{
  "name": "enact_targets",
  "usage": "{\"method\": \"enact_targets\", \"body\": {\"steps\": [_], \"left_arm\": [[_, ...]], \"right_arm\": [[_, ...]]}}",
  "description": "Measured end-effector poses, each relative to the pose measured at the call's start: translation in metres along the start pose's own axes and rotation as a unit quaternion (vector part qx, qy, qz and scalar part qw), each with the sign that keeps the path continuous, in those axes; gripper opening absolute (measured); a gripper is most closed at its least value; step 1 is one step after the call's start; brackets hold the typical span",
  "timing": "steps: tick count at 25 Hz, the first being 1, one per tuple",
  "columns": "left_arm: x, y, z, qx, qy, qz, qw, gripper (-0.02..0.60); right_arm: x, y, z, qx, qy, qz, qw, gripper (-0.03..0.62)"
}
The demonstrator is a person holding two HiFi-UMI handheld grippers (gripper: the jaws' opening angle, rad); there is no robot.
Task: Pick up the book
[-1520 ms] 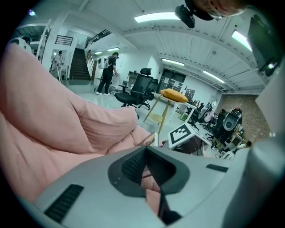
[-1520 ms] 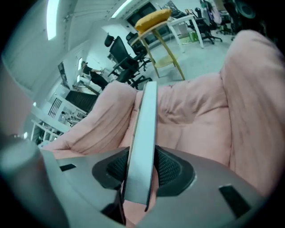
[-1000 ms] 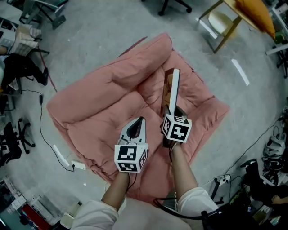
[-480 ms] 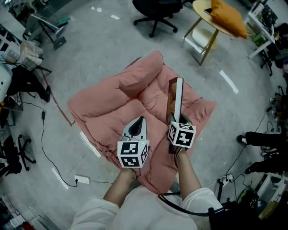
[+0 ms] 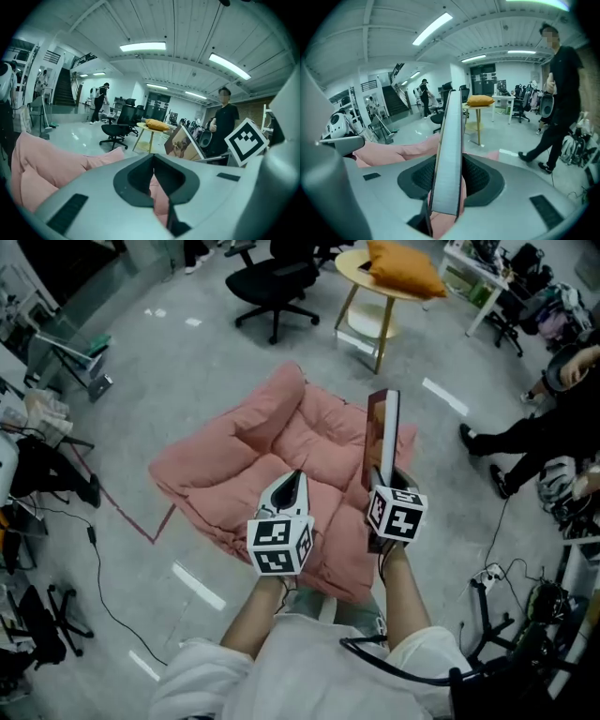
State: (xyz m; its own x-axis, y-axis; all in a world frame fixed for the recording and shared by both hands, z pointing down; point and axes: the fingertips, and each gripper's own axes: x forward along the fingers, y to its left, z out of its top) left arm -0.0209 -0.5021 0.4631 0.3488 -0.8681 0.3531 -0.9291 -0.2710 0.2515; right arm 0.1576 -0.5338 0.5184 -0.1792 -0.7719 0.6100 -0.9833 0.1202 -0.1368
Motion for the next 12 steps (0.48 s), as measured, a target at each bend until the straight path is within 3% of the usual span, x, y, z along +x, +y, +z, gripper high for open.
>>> {"method": "enact_targets", "body": {"steps": [12], "left_arm": [[-0.019,-0.101,-0.032,0.023,0.029,-0.076,0.9964,0.009]], "right_arm": [[-0.103,-0.079,-0.030,0.030,-0.029,-0.068,0.997,0.163]]}}
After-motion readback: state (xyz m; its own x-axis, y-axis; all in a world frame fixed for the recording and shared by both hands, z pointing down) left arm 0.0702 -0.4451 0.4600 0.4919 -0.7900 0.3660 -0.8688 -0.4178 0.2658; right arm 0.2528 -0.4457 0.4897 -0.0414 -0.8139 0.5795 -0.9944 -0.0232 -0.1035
